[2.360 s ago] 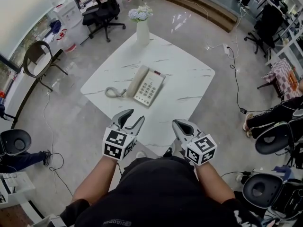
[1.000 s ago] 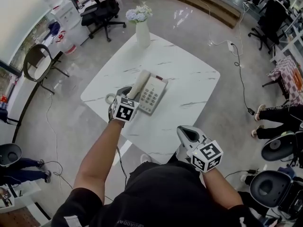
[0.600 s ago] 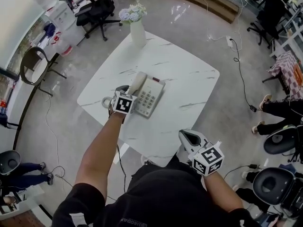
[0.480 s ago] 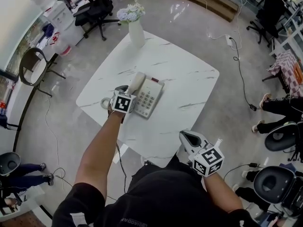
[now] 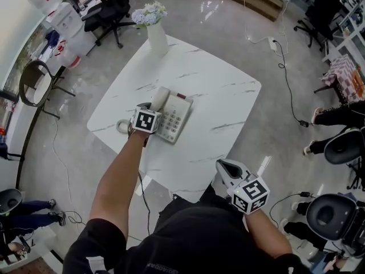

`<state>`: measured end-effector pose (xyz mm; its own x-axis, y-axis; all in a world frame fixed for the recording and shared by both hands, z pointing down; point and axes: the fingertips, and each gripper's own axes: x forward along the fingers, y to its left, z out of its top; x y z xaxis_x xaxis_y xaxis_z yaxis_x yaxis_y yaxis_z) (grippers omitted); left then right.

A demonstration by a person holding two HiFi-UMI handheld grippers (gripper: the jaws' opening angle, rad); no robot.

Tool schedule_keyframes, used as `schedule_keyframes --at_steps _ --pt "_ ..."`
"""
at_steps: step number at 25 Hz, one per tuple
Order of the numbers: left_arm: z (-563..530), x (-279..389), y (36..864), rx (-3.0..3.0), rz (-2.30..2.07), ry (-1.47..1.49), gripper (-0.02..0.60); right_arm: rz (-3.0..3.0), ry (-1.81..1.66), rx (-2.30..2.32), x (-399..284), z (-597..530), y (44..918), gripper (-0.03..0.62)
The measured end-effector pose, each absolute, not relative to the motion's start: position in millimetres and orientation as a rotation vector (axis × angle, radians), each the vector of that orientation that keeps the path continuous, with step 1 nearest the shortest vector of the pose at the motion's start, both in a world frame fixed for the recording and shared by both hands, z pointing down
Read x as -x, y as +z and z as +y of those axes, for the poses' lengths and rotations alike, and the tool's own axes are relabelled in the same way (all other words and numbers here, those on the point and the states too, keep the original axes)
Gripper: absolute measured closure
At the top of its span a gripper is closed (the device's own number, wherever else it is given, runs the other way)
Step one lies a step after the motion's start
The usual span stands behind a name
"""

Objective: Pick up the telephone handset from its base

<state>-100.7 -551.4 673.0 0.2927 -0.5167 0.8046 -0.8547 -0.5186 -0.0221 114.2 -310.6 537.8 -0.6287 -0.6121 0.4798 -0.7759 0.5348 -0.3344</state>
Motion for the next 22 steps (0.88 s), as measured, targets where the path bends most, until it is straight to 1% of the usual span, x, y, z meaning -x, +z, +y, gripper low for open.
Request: schedule_keyframes --at_steps 7,11,22 --pt "-554 101 684 -2.114 -1.194 1.127 0.356 -2.457 0.773 -1.189 -124 -307 541 0.592" --pt "-554 98 683 -2.094 -1.179 1.127 0.364 -2.455 0.771 -1.201 -127 -303 540 0.592" --pt "-540 101 651 -2.163 -1.181 1.147 0.367 -2.484 0.733 -1.2 -112 -295 527 0.592"
